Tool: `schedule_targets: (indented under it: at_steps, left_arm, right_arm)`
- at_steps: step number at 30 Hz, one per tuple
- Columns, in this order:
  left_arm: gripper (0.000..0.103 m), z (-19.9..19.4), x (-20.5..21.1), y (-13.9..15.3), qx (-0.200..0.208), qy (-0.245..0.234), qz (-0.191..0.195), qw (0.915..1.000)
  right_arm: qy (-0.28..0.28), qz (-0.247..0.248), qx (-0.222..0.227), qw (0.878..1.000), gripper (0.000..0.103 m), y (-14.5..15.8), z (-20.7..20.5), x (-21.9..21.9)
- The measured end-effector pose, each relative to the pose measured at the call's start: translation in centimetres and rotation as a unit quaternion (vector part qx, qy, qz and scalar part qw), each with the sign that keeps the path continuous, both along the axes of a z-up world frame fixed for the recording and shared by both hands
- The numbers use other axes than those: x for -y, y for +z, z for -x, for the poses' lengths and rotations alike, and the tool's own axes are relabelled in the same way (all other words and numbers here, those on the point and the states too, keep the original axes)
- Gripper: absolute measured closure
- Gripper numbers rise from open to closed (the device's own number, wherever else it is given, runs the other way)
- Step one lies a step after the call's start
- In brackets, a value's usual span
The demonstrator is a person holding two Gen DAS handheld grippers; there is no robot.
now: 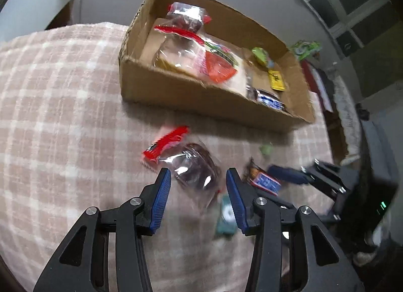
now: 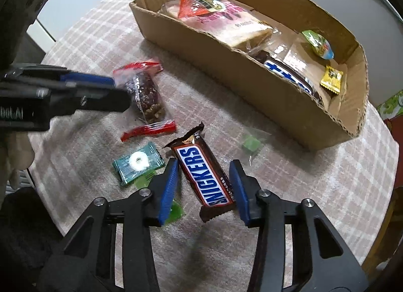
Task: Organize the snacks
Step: 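Grasp the clear wrapped pastry with the left tool while the right tool grasps the Snickers bar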
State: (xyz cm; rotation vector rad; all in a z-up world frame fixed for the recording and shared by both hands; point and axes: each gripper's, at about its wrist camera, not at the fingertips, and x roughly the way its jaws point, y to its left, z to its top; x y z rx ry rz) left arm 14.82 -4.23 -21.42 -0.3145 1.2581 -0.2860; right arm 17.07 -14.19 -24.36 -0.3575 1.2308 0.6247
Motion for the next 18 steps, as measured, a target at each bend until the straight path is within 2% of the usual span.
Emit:
schedule_targets:
  at_steps: [9,12,15,18]
  left_arm:
    - [0.058,-1.3,3.5,-1.2,-0.003,-0.01,-0.072,0.9973]
    - [0.058,-1.1,4.7,-1.4,0.014,-0.028,-0.102,0.9943]
    - [0.058,-0.8,5.0,-1.5,0.024,-0.041,-0.111,0.9927]
    - [0.06,-0.4,4.1,-1.4,0.033,-0.05,-0.098,0.9934]
  right_arm:
    - [-0.042,-0.018,-0.018,0.999,0.065,-0.6,-0.6,2.2]
    - [-0.053,-0.024,-0.023,0.998,0.065,-0.8,-0.9,2.5]
    - [-0.059,-0.034,-0.028,0.997,0.065,-0.5,-1.1,2.4]
    - [-0.059,-0.042,-0.028,0.997,0.065,0.0,-1.1,2.7]
